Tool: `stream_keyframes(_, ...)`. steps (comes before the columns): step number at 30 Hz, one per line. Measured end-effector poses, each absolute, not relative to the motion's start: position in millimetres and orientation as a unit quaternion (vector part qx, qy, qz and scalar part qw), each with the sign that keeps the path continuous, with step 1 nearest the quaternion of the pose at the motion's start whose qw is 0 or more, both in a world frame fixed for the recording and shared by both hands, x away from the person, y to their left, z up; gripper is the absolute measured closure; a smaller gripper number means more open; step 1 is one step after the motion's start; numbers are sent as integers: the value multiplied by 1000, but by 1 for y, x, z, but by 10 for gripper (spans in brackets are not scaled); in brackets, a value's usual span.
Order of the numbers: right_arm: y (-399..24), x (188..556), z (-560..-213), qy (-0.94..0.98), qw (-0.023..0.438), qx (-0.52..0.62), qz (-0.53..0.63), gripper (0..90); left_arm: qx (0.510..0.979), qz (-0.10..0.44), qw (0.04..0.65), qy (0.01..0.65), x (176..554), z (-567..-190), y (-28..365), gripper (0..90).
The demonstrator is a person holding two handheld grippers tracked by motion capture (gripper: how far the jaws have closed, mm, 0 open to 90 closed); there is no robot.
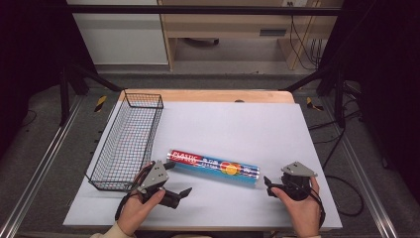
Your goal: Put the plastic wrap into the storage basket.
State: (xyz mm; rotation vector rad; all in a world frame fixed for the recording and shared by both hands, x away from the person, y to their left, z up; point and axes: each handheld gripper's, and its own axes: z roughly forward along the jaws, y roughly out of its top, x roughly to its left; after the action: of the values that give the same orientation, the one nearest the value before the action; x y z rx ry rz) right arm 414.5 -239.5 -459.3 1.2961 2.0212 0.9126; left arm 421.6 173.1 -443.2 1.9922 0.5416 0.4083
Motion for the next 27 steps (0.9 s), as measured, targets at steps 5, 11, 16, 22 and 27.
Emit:
stream_keyframes(5, -240, 413, -459, 756, 271, 481, 351, 144, 829, 156, 490, 222, 423, -445, 173, 25)
stream_keyframes(11, -231, 417, -434, 767, 307, 438, 355, 83, 834, 152, 484, 216, 423, -447, 174, 25)
stream_keyframes(16, -206, 429, -403, 788, 344, 374, 349, 48, 834, 150, 483, 218, 423, -446, 177, 26)
stream_keyframes(22, -162, 460, -390, 874, 257, 276, 308, 62, 832, 150, 487, 217, 424, -442, 181, 26)
stream_keyframes(27, -142, 476, -409, 909, 184, 225, 298, 80, 835, 147, 485, 216, 424, -442, 183, 26)
